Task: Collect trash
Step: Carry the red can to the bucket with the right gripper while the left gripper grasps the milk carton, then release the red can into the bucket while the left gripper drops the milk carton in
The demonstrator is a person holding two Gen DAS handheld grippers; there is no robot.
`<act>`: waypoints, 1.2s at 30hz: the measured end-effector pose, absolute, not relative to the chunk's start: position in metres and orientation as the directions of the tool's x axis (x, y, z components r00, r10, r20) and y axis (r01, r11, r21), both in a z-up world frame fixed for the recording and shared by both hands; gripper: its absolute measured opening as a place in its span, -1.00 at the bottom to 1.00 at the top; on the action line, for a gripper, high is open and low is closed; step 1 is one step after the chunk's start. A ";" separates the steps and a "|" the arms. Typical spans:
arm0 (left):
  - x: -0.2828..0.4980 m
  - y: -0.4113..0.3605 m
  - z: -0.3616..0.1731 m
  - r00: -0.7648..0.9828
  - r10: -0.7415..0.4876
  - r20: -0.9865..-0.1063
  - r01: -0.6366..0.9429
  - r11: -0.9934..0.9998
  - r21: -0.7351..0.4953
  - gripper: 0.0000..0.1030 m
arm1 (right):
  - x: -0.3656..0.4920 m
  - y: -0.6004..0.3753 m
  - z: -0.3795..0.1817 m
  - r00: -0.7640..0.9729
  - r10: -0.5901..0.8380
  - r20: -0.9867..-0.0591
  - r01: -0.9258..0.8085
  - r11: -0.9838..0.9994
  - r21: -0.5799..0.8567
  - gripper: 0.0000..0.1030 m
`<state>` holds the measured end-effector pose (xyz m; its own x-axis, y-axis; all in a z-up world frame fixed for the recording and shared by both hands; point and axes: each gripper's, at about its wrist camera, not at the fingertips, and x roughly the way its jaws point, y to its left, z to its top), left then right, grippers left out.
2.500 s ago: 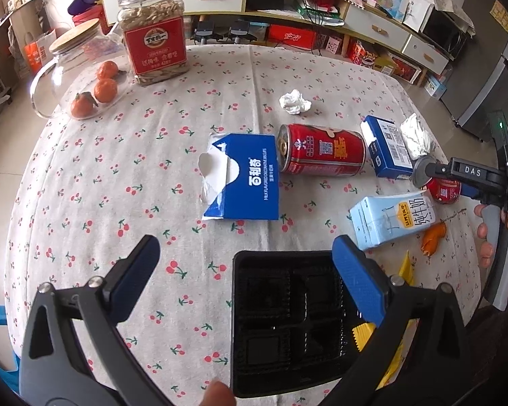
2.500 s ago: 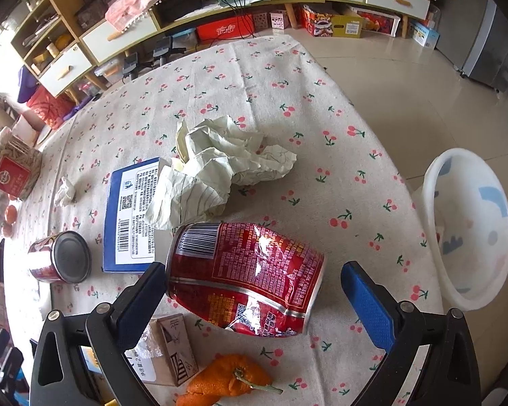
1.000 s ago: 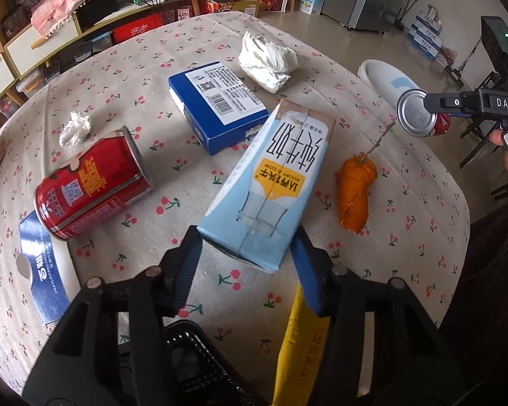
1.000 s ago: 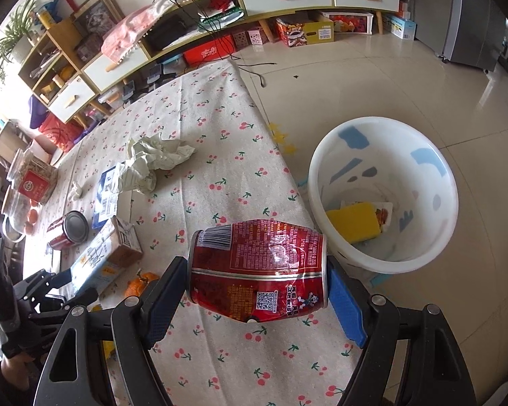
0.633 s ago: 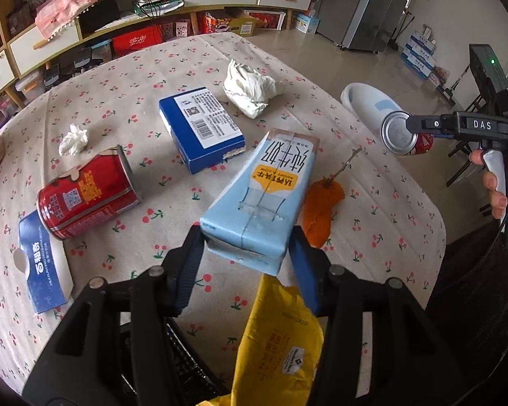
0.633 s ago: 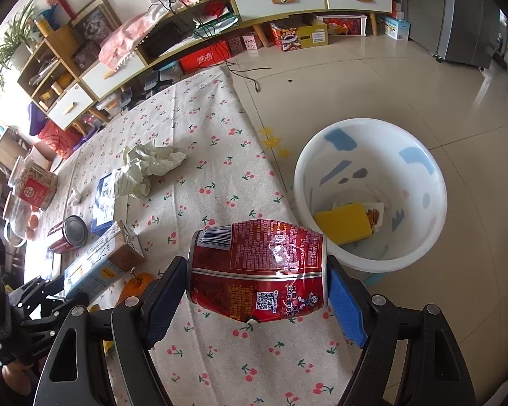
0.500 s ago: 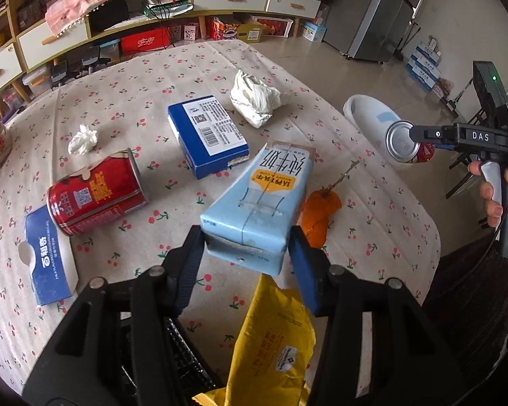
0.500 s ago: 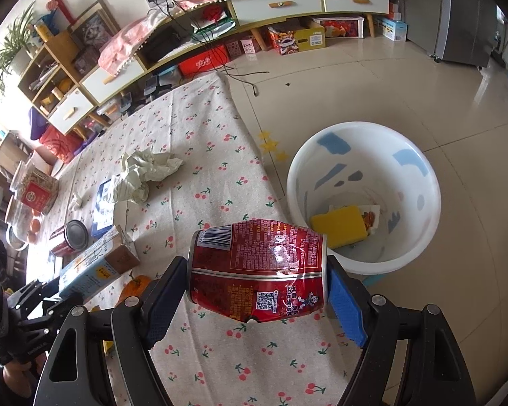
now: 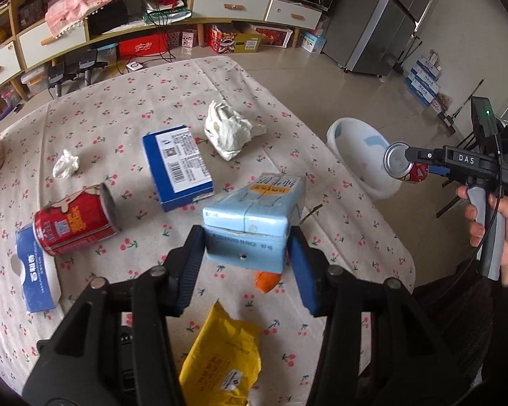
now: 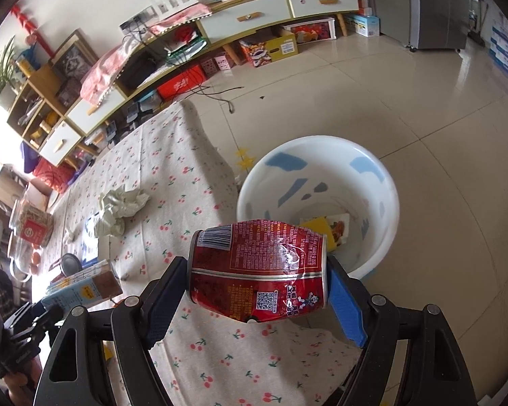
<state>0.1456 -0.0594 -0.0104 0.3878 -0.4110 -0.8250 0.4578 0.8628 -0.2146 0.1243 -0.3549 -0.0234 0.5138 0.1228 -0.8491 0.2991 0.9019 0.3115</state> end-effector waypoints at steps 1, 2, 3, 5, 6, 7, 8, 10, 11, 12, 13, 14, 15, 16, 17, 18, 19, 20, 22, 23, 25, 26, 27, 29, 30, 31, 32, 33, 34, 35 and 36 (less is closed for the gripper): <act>0.147 -0.065 -0.010 0.383 -0.415 -0.826 0.464 0.859 -0.216 0.00 | 0.124 -0.360 -0.024 0.514 0.121 -0.849 0.308 0.898 0.314 0.57; 0.150 -0.074 -0.010 0.377 -0.418 -0.826 0.472 0.855 -0.217 0.00 | 0.123 -0.365 -0.024 0.514 0.118 -0.850 0.317 0.894 0.316 0.57; 0.153 -0.084 -0.010 0.372 -0.421 -0.827 0.480 0.850 -0.216 0.00 | 0.123 -0.369 -0.025 0.515 0.115 -0.850 0.325 0.891 0.318 0.57; 0.157 -0.099 -0.011 0.363 -0.432 -0.826 0.498 0.839 -0.220 0.00 | 0.122 -0.381 -0.026 0.519 0.108 -0.848 0.347 0.880 0.324 0.57; 0.158 -0.107 -0.011 0.358 -0.436 -0.826 0.506 0.834 -0.221 0.00 | 0.123 -0.386 -0.027 0.521 0.106 -0.847 0.354 0.876 0.328 0.57; 0.161 -0.117 -0.012 0.354 -0.437 -0.827 0.514 0.830 -0.218 0.00 | 0.125 -0.393 -0.029 0.521 0.104 -0.847 0.365 0.870 0.331 0.57; 0.162 -0.125 -0.013 0.349 -0.438 -0.828 0.520 0.826 -0.217 0.00 | 0.128 -0.399 -0.031 0.520 0.102 -0.848 0.373 0.866 0.333 0.57; 0.165 -0.139 -0.014 0.341 -0.442 -0.829 0.529 0.820 -0.219 0.00 | 0.133 -0.407 -0.036 0.513 0.099 -0.853 0.386 0.861 0.332 0.57; 0.167 -0.145 -0.015 0.337 -0.443 -0.831 0.531 0.818 -0.221 0.00 | 0.136 -0.412 -0.041 0.505 0.102 -0.857 0.394 0.856 0.334 0.57; 0.169 -0.150 -0.016 0.333 -0.443 -0.832 0.532 0.817 -0.222 0.00 | 0.137 -0.416 -0.043 0.499 0.106 -0.860 0.400 0.852 0.337 0.57; 0.171 -0.156 -0.016 0.329 -0.445 -0.833 0.534 0.815 -0.225 0.00 | 0.140 -0.421 -0.048 0.491 0.116 -0.863 0.411 0.843 0.347 0.57; 0.172 -0.161 -0.016 0.328 -0.446 -0.833 0.535 0.814 -0.225 0.00 | 0.142 -0.426 -0.053 0.486 0.129 -0.864 0.422 0.832 0.361 0.58; 0.173 -0.165 -0.016 0.327 -0.447 -0.832 0.537 0.813 -0.225 0.00 | 0.143 -0.430 -0.056 0.485 0.142 -0.863 0.427 0.822 0.375 0.58; 0.175 -0.170 -0.016 0.327 -0.449 -0.832 0.540 0.811 -0.226 0.00 | 0.145 -0.434 -0.059 0.486 0.155 -0.860 0.433 0.812 0.391 0.61; 0.176 -0.173 -0.016 0.326 -0.451 -0.831 0.542 0.810 -0.227 0.00 | 0.146 -0.437 -0.061 0.486 0.161 -0.859 0.438 0.805 0.400 0.61; 0.178 -0.177 -0.015 0.325 -0.452 -0.831 0.543 0.808 -0.227 0.00 | 0.147 -0.439 -0.062 0.488 0.169 -0.856 0.441 0.799 0.409 0.61; 0.179 -0.181 -0.015 0.325 -0.452 -0.831 0.545 0.807 -0.227 0.00 | 0.148 -0.441 -0.063 0.494 0.180 -0.851 0.438 0.794 0.422 0.62; 0.180 -0.185 -0.015 0.324 -0.452 -0.831 0.546 0.807 -0.226 0.00 | 0.148 -0.443 -0.063 0.499 0.185 -0.846 0.436 0.790 0.430 0.64; 0.182 -0.193 -0.014 0.323 -0.453 -0.831 0.549 0.805 -0.226 0.00 | 0.146 -0.446 -0.060 0.509 0.188 -0.840 0.433 0.787 0.439 0.66; 0.183 -0.198 -0.014 0.322 -0.454 -0.831 0.551 0.804 -0.225 0.00 | 0.144 -0.448 -0.058 0.515 0.187 -0.836 0.434 0.785 0.443 0.66; 0.185 -0.207 -0.014 0.319 -0.453 -0.832 0.556 0.801 -0.223 0.00 | 0.139 -0.454 -0.054 0.524 0.173 -0.834 0.445 0.779 0.441 0.66; 0.186 -0.213 -0.015 0.315 -0.455 -0.833 0.560 0.797 -0.224 0.00 | 0.135 -0.457 -0.051 0.525 0.158 -0.836 0.456 0.777 0.433 0.66; 0.186 -0.219 -0.015 0.311 -0.459 -0.832 0.567 0.793 -0.225 0.00 | 0.134 -0.460 -0.050 0.525 0.146 -0.839 0.464 0.776 0.426 0.67; 0.186 -0.230 -0.017 0.306 -0.462 -0.832 0.580 0.784 -0.222 0.00 | 0.128 -0.465 -0.047 0.526 0.118 -0.842 0.481 0.775 0.409 0.67; 0.187 -0.236 -0.018 0.301 -0.463 -0.834 0.585 0.780 -0.222 0.00 | 0.124 -0.468 -0.046 0.526 0.105 -0.844 0.493 0.771 0.403 0.67; 0.187 -0.242 -0.020 0.292 -0.463 -0.837 0.590 0.776 -0.224 0.00 | 0.120 -0.471 -0.046 0.526 0.097 -0.845 0.503 0.766 0.401 0.67; 0.188 -0.248 -0.023 0.286 -0.461 -0.840 0.592 0.774 -0.223 0.00 | 0.116 -0.475 -0.046 0.528 0.090 -0.845 0.512 0.760 0.401 0.67; 0.189 -0.253 -0.026 0.283 -0.458 -0.843 0.593 0.774 -0.221 0.00 | 0.112 -0.478 -0.046 0.529 0.084 -0.844 0.521 0.753 0.402 0.67; 0.189 -0.259 -0.029 0.276 -0.456 -0.846 0.596 0.772 -0.221 0.00 | 0.108 -0.482 -0.046 0.530 0.080 -0.844 0.529 0.747 0.403 0.67; 0.190 -0.263 -0.032 0.272 -0.455 -0.848 0.596 0.771 -0.223 0.00 | 0.103 -0.485 -0.047 0.529 0.076 -0.845 0.537 0.741 0.404 0.67; 0.190 -0.267 -0.034 0.269 -0.455 -0.849 0.596 0.771 -0.225 0.00 | 0.100 -0.487 -0.047 0.529 0.076 -0.845 0.542 0.736 0.405 0.67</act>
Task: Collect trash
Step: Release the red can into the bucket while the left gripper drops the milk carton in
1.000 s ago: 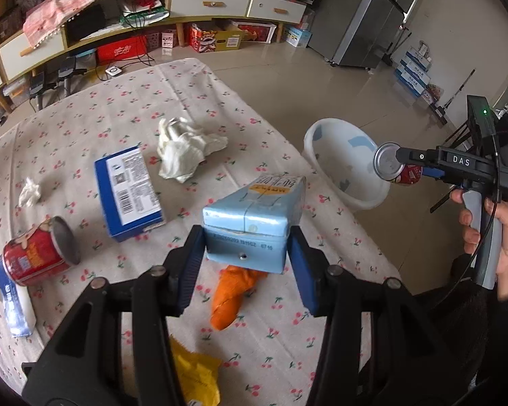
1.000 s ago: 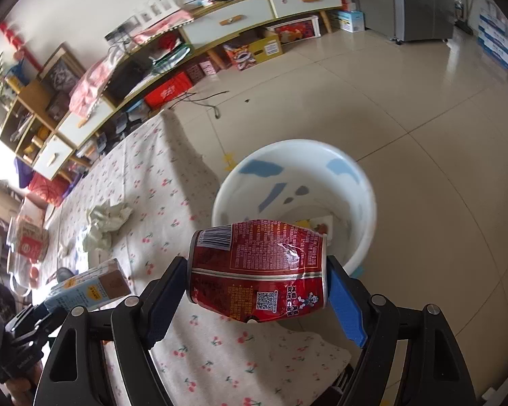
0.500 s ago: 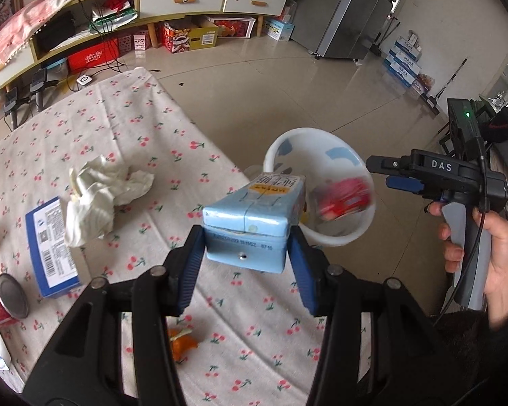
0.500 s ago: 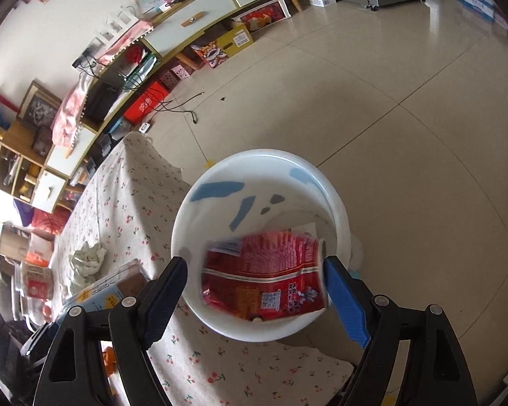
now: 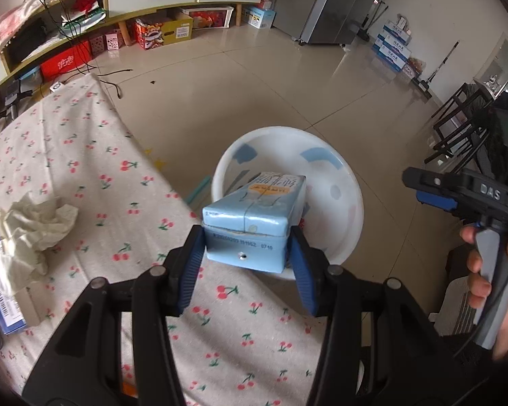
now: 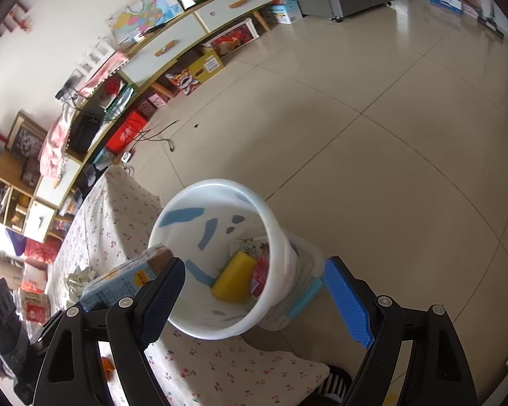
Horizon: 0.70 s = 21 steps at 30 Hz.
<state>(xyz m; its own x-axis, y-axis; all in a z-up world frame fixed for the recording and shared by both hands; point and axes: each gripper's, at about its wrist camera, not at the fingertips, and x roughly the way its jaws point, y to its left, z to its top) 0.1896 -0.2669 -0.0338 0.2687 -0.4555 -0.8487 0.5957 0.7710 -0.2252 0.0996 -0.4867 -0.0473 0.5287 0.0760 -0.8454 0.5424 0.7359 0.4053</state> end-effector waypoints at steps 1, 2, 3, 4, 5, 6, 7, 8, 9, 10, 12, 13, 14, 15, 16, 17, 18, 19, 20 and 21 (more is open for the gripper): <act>0.189 -0.269 -0.035 0.265 -0.458 -0.849 0.596 0.770 -0.230 0.00 | 0.097 -0.489 -0.048 0.529 0.078 -0.845 0.545 0.732 0.409 0.67; 0.189 -0.271 -0.036 0.261 -0.462 -0.848 0.596 0.768 -0.234 0.00 | 0.093 -0.490 -0.048 0.529 0.080 -0.845 0.549 0.727 0.413 0.67; 0.188 -0.273 -0.038 0.258 -0.468 -0.845 0.597 0.765 -0.241 0.00 | 0.091 -0.492 -0.049 0.530 0.084 -0.844 0.548 0.726 0.416 0.67; 0.189 -0.274 -0.038 0.255 -0.477 -0.841 0.598 0.761 -0.250 0.01 | 0.089 -0.492 -0.049 0.531 0.086 -0.843 0.547 0.725 0.419 0.67; 0.189 -0.275 -0.038 0.247 -0.487 -0.838 0.604 0.754 -0.261 0.00 | 0.087 -0.493 -0.048 0.533 0.086 -0.842 0.545 0.726 0.420 0.67; 0.189 -0.276 -0.038 0.244 -0.493 -0.835 0.606 0.749 -0.266 0.03 | 0.085 -0.493 -0.047 0.535 0.083 -0.841 0.545 0.727 0.419 0.67; 0.188 -0.275 -0.037 0.253 -0.488 -0.835 0.603 0.755 -0.258 0.08 | 0.083 -0.492 -0.047 0.536 0.080 -0.840 0.545 0.728 0.417 0.67; 0.186 -0.274 -0.035 0.269 -0.477 -0.837 0.598 0.764 -0.243 0.26 | 0.083 -0.492 -0.047 0.536 0.078 -0.841 0.545 0.729 0.415 0.67; 0.185 -0.272 -0.033 0.282 -0.475 -0.834 0.596 0.768 -0.236 0.37 | 0.082 -0.491 -0.046 0.536 0.078 -0.841 0.544 0.730 0.414 0.67; 0.183 -0.269 -0.030 0.293 -0.477 -0.828 0.597 0.768 -0.231 0.38 | 0.082 -0.491 -0.047 0.535 0.079 -0.841 0.543 0.731 0.414 0.67; 0.181 -0.262 -0.026 0.301 -0.467 -0.831 0.597 0.772 -0.218 0.39 | 0.082 -0.489 -0.047 0.533 0.081 -0.842 0.541 0.733 0.413 0.67; 0.181 -0.260 -0.025 0.304 -0.463 -0.833 0.594 0.776 -0.214 0.39 | 0.084 -0.488 -0.047 0.531 0.081 -0.843 0.540 0.735 0.411 0.67; 0.180 -0.254 -0.023 0.308 -0.460 -0.833 0.589 0.779 -0.213 0.39 | 0.085 -0.486 -0.046 0.531 0.080 -0.844 0.537 0.738 0.408 0.67; 0.179 -0.247 -0.020 0.311 -0.459 -0.832 0.584 0.783 -0.214 0.40 | 0.085 -0.485 -0.046 0.531 0.080 -0.844 0.534 0.741 0.406 0.67; 0.179 -0.242 -0.020 0.314 -0.457 -0.832 0.578 0.787 -0.214 0.41 | 0.086 -0.483 -0.045 0.531 0.080 -0.844 0.532 0.744 0.405 0.67; 0.178 -0.235 -0.017 0.321 -0.455 -0.831 0.570 0.793 -0.214 0.44 | 0.087 -0.481 -0.044 0.531 0.081 -0.843 0.528 0.747 0.404 0.67; 0.178 -0.228 -0.016 0.326 -0.453 -0.830 0.563 0.798 -0.214 0.47 | 0.088 -0.478 -0.044 0.532 0.082 -0.843 0.523 0.751 0.403 0.67; 0.177 -0.221 -0.015 0.334 -0.447 -0.830 0.555 0.805 -0.211 0.47 | 0.089 -0.475 -0.042 0.533 0.084 -0.842 0.517 0.756 0.402 0.67; 0.176 -0.214 -0.013 0.340 -0.439 -0.832 0.546 0.812 -0.206 0.48 | 0.090 -0.472 -0.041 0.533 0.085 -0.842 0.511 0.761 0.400 0.67; 0.175 -0.207 -0.012 0.345 -0.432 -0.833 0.537 0.819 -0.201 0.49 | 0.092 -0.468 -0.040 0.533 0.085 -0.842 0.502 0.769 0.396 0.67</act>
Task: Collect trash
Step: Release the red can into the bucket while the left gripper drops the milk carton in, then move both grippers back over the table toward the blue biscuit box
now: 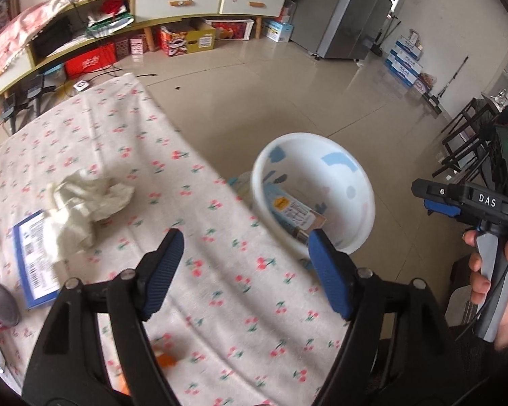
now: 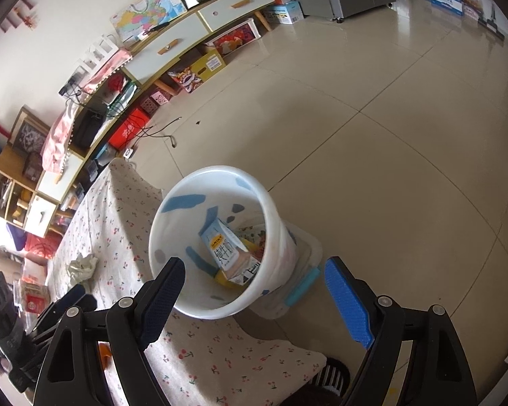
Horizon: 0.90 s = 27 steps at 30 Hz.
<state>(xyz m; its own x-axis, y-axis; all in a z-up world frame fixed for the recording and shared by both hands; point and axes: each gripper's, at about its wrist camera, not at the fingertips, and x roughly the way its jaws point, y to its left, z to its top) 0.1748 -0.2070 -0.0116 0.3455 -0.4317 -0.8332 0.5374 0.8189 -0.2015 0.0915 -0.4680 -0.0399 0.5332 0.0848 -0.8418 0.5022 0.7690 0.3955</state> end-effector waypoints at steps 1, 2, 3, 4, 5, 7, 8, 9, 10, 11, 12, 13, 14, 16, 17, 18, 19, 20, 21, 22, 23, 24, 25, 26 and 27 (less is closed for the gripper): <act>0.173 -0.198 -0.010 0.353 -0.424 -0.834 0.527 0.827 -0.197 0.50 | 0.093 -0.463 -0.038 0.534 0.085 -0.841 0.493 0.777 0.391 0.67; 0.172 -0.191 -0.009 0.360 -0.416 -0.835 0.519 0.833 -0.192 0.53 | 0.094 -0.459 -0.037 0.534 0.087 -0.841 0.484 0.785 0.388 0.67; 0.171 -0.183 -0.007 0.369 -0.407 -0.836 0.509 0.841 -0.185 0.56 | 0.096 -0.455 -0.036 0.534 0.089 -0.841 0.476 0.790 0.386 0.67; 0.170 -0.176 -0.007 0.377 -0.399 -0.836 0.501 0.847 -0.178 0.58 | 0.097 -0.451 -0.035 0.533 0.092 -0.841 0.468 0.796 0.384 0.67; 0.169 -0.167 -0.006 0.387 -0.391 -0.835 0.491 0.854 -0.172 0.60 | 0.098 -0.445 -0.033 0.531 0.098 -0.841 0.456 0.804 0.382 0.67; 0.167 -0.152 -0.005 0.399 -0.376 -0.836 0.472 0.866 -0.164 0.62 | 0.099 -0.435 -0.030 0.533 0.109 -0.839 0.432 0.817 0.381 0.67; 0.166 -0.144 -0.005 0.404 -0.364 -0.839 0.460 0.874 -0.158 0.62 | 0.099 -0.430 -0.028 0.535 0.111 -0.837 0.421 0.824 0.378 0.67; 0.165 -0.135 -0.004 0.411 -0.352 -0.841 0.448 0.881 -0.150 0.63 | 0.099 -0.424 -0.026 0.536 0.111 -0.837 0.409 0.832 0.373 0.67; 0.163 -0.127 -0.004 0.418 -0.341 -0.842 0.439 0.887 -0.142 0.63 | 0.099 -0.418 -0.025 0.536 0.112 -0.837 0.399 0.839 0.369 0.67; 0.162 -0.120 -0.003 0.424 -0.331 -0.843 0.430 0.893 -0.134 0.64 | 0.100 -0.414 -0.024 0.535 0.115 -0.837 0.391 0.845 0.365 0.67; 0.160 -0.112 -0.002 0.431 -0.321 -0.843 0.420 0.898 -0.126 0.67 | 0.101 -0.407 -0.022 0.533 0.121 -0.838 0.376 0.853 0.362 0.67; 0.158 -0.105 -0.001 0.438 -0.309 -0.844 0.410 0.904 -0.118 0.68 | 0.102 -0.401 -0.021 0.532 0.126 -0.838 0.361 0.861 0.359 0.67; 0.156 -0.098 0.001 0.445 -0.299 -0.844 0.401 0.910 -0.111 0.72 | 0.104 -0.396 -0.020 0.530 0.127 -0.838 0.350 0.868 0.353 0.67; 0.152 -0.085 0.002 0.454 -0.281 -0.846 0.385 0.918 -0.098 0.81 | 0.107 -0.383 -0.018 0.524 0.123 -0.843 0.326 0.886 0.331 0.67; 0.150 -0.077 0.003 0.459 -0.269 -0.847 0.375 0.923 -0.090 0.85 | 0.108 -0.377 -0.018 0.519 0.123 -0.846 0.314 0.893 0.323 0.67; 0.147 -0.070 0.004 0.464 -0.260 -0.847 0.367 0.927 -0.083 0.85 | 0.109 -0.371 -0.018 0.516 0.126 -0.847 0.305 0.897 0.319 0.67; 0.145 -0.062 0.005 0.467 -0.253 -0.847 0.361 0.929 -0.079 0.86 | 0.110 -0.366 -0.018 0.514 0.130 -0.848 0.295 0.901 0.318 0.67; 0.143 -0.055 0.005 0.469 -0.245 -0.849 0.355 0.932 -0.074 0.86 | 0.111 -0.359 -0.017 0.513 0.136 -0.848 0.283 0.905 0.316 0.67; 0.141 -0.047 0.005 0.470 -0.237 -0.850 0.346 0.936 -0.069 0.86 | 0.113 -0.353 -0.016 0.512 0.138 -0.848 0.274 0.909 0.314 0.67; 0.140 -0.040 0.004 0.472 -0.230 -0.851 0.339 0.938 -0.066 0.86 | 0.114 -0.347 -0.016 0.510 0.139 -0.849 0.263 0.914 0.308 0.67; 0.139 -0.032 0.005 0.476 -0.224 -0.850 0.329 0.942 -0.064 0.86 | 0.115 -0.341 -0.015 0.508 0.139 -0.850 0.254 0.919 0.301 0.67; 0.137 -0.024 0.004 0.479 -0.218 -0.851 0.319 0.946 -0.063 0.86 | 0.117 -0.335 -0.015 0.505 0.139 -0.852 0.244 0.923 0.296 0.67; 0.136 -0.016 0.004 0.480 -0.211 -0.851 0.308 0.949 -0.061 0.86 | 0.118 -0.330 -0.015 0.503 0.141 -0.853 0.234 0.928 0.292 0.67; 0.135 -0.009 0.004 0.482 -0.203 -0.852 0.297 0.953 -0.060 0.86 | 0.120 -0.324 -0.015 0.500 0.142 -0.854 0.226 0.931 0.287 0.67; 0.134 0.000 0.003 0.484 -0.196 -0.853 0.283 0.957 -0.059 0.86 | 0.122 -0.317 -0.015 0.496 0.144 -0.856 0.216 0.935 0.282 0.67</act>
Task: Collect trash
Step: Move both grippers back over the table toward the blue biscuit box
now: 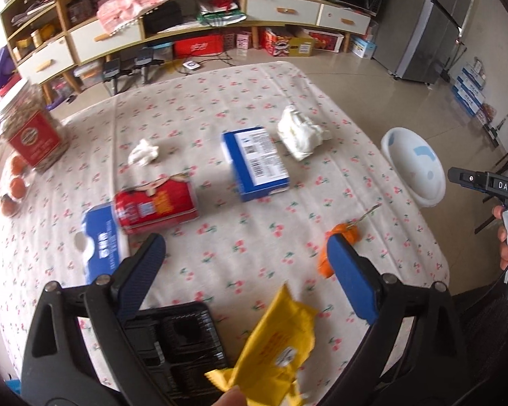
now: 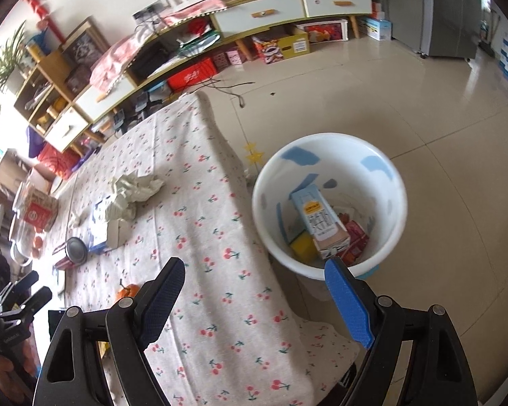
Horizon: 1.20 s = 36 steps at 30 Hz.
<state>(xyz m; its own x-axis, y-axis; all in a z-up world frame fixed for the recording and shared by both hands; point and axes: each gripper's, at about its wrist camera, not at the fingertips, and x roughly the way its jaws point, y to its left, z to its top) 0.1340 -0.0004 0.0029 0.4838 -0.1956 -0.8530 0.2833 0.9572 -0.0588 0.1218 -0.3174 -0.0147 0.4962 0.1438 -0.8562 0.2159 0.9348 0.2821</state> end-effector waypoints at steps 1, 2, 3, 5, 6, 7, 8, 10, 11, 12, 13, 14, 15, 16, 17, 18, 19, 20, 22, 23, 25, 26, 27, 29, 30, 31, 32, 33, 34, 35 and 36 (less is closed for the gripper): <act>0.134 0.007 0.002 0.485 -0.189 -0.854 0.271 0.961 -0.058 0.86 | 0.124 -0.312 -0.015 0.492 0.145 -0.858 0.208 0.938 0.278 0.67; 0.133 0.015 0.001 0.484 -0.180 -0.856 0.257 0.965 -0.057 0.86 | 0.125 -0.308 -0.016 0.488 0.147 -0.860 0.201 0.940 0.275 0.67; 0.133 0.024 -0.001 0.484 -0.168 -0.859 0.240 0.969 -0.054 0.86 | 0.127 -0.303 -0.016 0.485 0.148 -0.862 0.196 0.942 0.272 0.67; 0.133 0.039 -0.004 0.483 -0.150 -0.863 0.208 0.977 -0.053 0.86 | 0.130 -0.294 -0.017 0.478 0.149 -0.866 0.185 0.946 0.265 0.67; 0.133 0.048 -0.005 0.482 -0.140 -0.865 0.190 0.980 -0.053 0.86 | 0.132 -0.290 -0.018 0.474 0.150 -0.868 0.179 0.948 0.262 0.67; 0.132 0.055 -0.007 0.481 -0.132 -0.867 0.175 0.983 -0.052 0.86 | 0.134 -0.284 -0.018 0.471 0.150 -0.869 0.173 0.950 0.258 0.67; 0.132 0.062 -0.008 0.480 -0.124 -0.868 0.161 0.986 -0.051 0.86 | 0.137 -0.279 -0.019 0.468 0.151 -0.871 0.167 0.952 0.255 0.67; 0.131 0.075 -0.009 0.480 -0.111 -0.870 0.136 0.989 -0.052 0.86 | 0.140 -0.271 -0.019 0.463 0.151 -0.873 0.158 0.956 0.249 0.67; 0.131 0.082 -0.011 0.480 -0.106 -0.871 0.122 0.991 -0.054 0.86 | 0.143 -0.265 -0.019 0.460 0.152 -0.875 0.150 0.958 0.245 0.67; 0.131 0.089 -0.012 0.479 -0.103 -0.872 0.107 0.993 -0.058 0.86 | 0.145 -0.261 -0.019 0.458 0.151 -0.876 0.146 0.959 0.242 0.67; 0.131 0.094 -0.013 0.479 -0.099 -0.872 0.093 0.994 -0.061 0.86 | 0.148 -0.256 -0.019 0.456 0.152 -0.877 0.141 0.961 0.239 0.67; 0.131 0.100 -0.014 0.480 -0.094 -0.872 0.079 0.995 -0.064 0.86 | 0.151 -0.249 -0.019 0.453 0.154 -0.878 0.132 0.963 0.236 0.67; 0.131 0.105 -0.016 0.480 -0.088 -0.873 0.064 0.996 -0.066 0.86 | 0.154 -0.243 -0.020 0.450 0.155 -0.879 0.126 0.964 0.235 0.67; 0.132 0.110 -0.018 0.481 -0.082 -0.873 0.051 0.997 -0.066 0.86 | 0.157 -0.237 -0.020 0.447 0.156 -0.881 0.119 0.966 0.232 0.67; 0.133 0.113 -0.020 0.480 -0.077 -0.874 0.041 0.997 -0.066 0.86 | 0.158 -0.232 -0.020 0.446 0.157 -0.881 0.113 0.967 0.230 0.67; 0.135 0.116 -0.023 0.475 -0.073 -0.877 0.030 0.997 -0.066 0.86 | 0.162 -0.225 -0.021 0.443 0.160 -0.882 0.105 0.968 0.228 0.67; 0.137 0.119 -0.025 0.471 -0.070 -0.880 0.024 0.998 -0.066 0.86 | 0.165 -0.219 -0.021 0.440 0.162 -0.883 0.098 0.969 0.227 0.67; 0.139 0.122 -0.027 0.467 -0.066 -0.882 0.018 0.998 -0.065 0.86 | 0.167 -0.214 -0.021 0.438 0.165 -0.884 0.092 0.970 0.226 0.67; 0.143 0.126 -0.030 0.464 -0.059 -0.884 0.011 0.998 -0.061 0.86 | 0.175 -0.202 -0.022 0.434 0.172 -0.885 0.076 0.971 0.226 0.67; 0.146 0.127 -0.032 0.460 -0.056 -0.886 0.007 0.998 -0.059 0.86 | 0.178 -0.196 -0.022 0.432 0.176 -0.885 0.069 0.972 0.226 0.67; 0.152 0.129 -0.038 0.448 -0.051 -0.893 -0.001 0.998 -0.058 0.86 | 0.187 -0.182 -0.023 0.427 0.182 -0.886 0.056 0.972 0.227 0.67; 0.155 0.129 -0.041 0.440 -0.052 -0.896 -0.006 0.998 -0.061 0.86 | 0.190 -0.176 -0.024 0.425 0.184 -0.886 0.053 0.972 0.228 0.67; 0.159 0.129 -0.044 0.433 -0.057 -0.899 -0.007 0.998 -0.066 0.86 | 0.195 -0.172 -0.025 0.421 0.187 -0.887 0.050 0.972 0.229 0.67; 0.164 0.127 -0.050 0.420 -0.064 -0.905 -0.002 0.997 -0.072 0.86 | 0.200 -0.163 -0.027 0.416 0.194 -0.889 0.043 0.972 0.232 0.67; 0.166 0.125 -0.053 0.412 -0.065 -0.909 0.001 0.998 -0.071 0.86 | 0.203 -0.158 -0.028 0.412 0.197 -0.890 0.040 0.972 0.233 0.67; 0.169 0.124 -0.056 0.402 -0.067 -0.913 0.004 0.997 -0.072 0.86 | 0.206 -0.154 -0.030 0.409 0.198 -0.891 0.036 0.972 0.232 0.67; 0.171 0.123 -0.059 0.395 -0.072 -0.916 0.004 0.997 -0.076 0.86 | 0.209 -0.149 -0.031 0.405 0.198 -0.892 0.030 0.973 0.230 0.67; 0.173 0.123 -0.061 0.388 -0.077 -0.919 0.001 0.997 -0.083 0.86 | 0.211 -0.147 -0.032 0.401 0.199 -0.894 0.025 0.973 0.228 0.67; 0.175 0.123 -0.063 0.382 -0.081 -0.921 -0.006 0.996 -0.090 0.86 | 0.213 -0.144 -0.034 0.398 0.200 -0.895 0.020 0.974 0.226 0.67; 0.177 0.125 -0.065 0.378 -0.083 -0.922 -0.016 0.995 -0.097 0.85 | 0.215 -0.141 -0.035 0.395 0.202 -0.896 0.015 0.974 0.226 0.67; 0.178 0.127 -0.066 0.377 -0.086 -0.922 -0.030 0.994 -0.105 0.76 | 0.217 -0.137 -0.036 0.393 0.204 -0.897 0.010 0.974 0.226 0.67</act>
<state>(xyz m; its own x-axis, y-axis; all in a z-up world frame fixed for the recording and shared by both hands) 0.1784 0.1273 -0.0664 0.3768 -0.0860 -0.9223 -0.0304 0.9940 -0.1050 0.2168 -0.1371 -0.0358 0.3927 0.2041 -0.8967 0.0095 0.9741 0.2259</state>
